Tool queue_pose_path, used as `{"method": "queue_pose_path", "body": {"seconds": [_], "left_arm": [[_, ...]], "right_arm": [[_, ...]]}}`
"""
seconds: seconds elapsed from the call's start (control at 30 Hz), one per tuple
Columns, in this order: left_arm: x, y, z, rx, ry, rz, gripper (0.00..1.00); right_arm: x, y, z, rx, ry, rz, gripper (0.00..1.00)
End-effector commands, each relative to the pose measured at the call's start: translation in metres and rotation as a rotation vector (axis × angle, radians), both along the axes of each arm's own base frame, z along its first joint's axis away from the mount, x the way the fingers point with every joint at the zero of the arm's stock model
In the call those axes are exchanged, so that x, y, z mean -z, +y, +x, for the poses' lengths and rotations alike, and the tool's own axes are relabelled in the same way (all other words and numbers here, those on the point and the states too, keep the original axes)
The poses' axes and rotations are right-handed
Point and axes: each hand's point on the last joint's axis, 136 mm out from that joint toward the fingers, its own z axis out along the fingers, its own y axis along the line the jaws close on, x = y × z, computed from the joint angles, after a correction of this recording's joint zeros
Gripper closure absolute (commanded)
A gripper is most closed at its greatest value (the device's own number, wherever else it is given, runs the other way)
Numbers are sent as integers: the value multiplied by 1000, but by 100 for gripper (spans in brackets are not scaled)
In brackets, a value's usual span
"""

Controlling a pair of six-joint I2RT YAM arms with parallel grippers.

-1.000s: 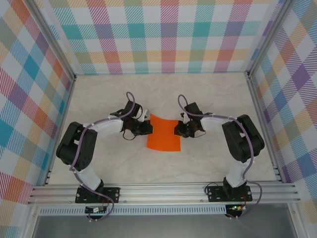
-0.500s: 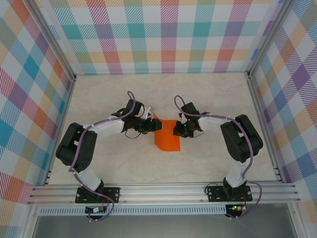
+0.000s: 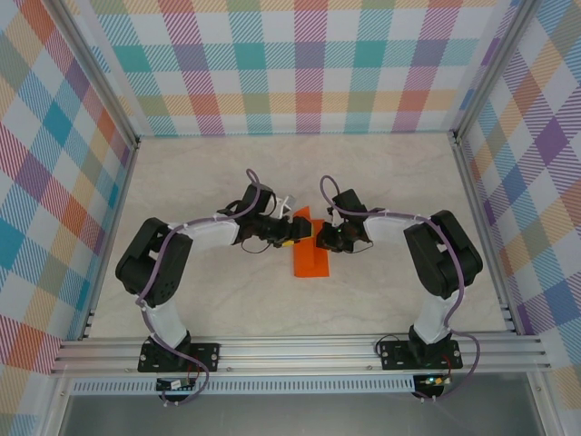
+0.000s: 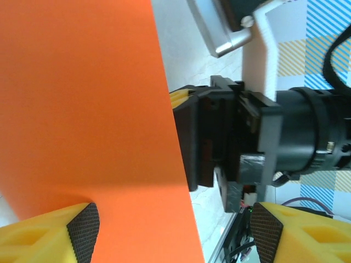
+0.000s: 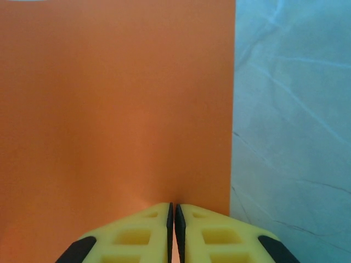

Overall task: Fold a paper plane with a square sheet of paper (fold left side to right side)
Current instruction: First fold in half a square sheet of paper at the center of the table.

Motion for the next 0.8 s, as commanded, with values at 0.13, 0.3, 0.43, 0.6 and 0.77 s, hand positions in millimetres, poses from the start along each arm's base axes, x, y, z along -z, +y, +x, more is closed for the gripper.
{"method": "queue_pose_path", "body": {"seconds": [0.13,0.3,0.43,0.6,0.77], "left_arm": [[-6,-15,3,26,-10,-44,30],[-2,-14,3,20,-4,-30,33],[0,-13,4,16,-4,-23,33],[2,-13,4,17,-2,-21,35],[1,-13,3,20,-2,-18,40]], "right_arm": [[1,-8,-9,11,11,-17,82],[-42,-25,3,52,-90,2,71],[-70,-37,4,67,-145,11,62],[-83,-16,-3,31,-121,159,54],[-76,7,2,-2,-51,253,54]]}}
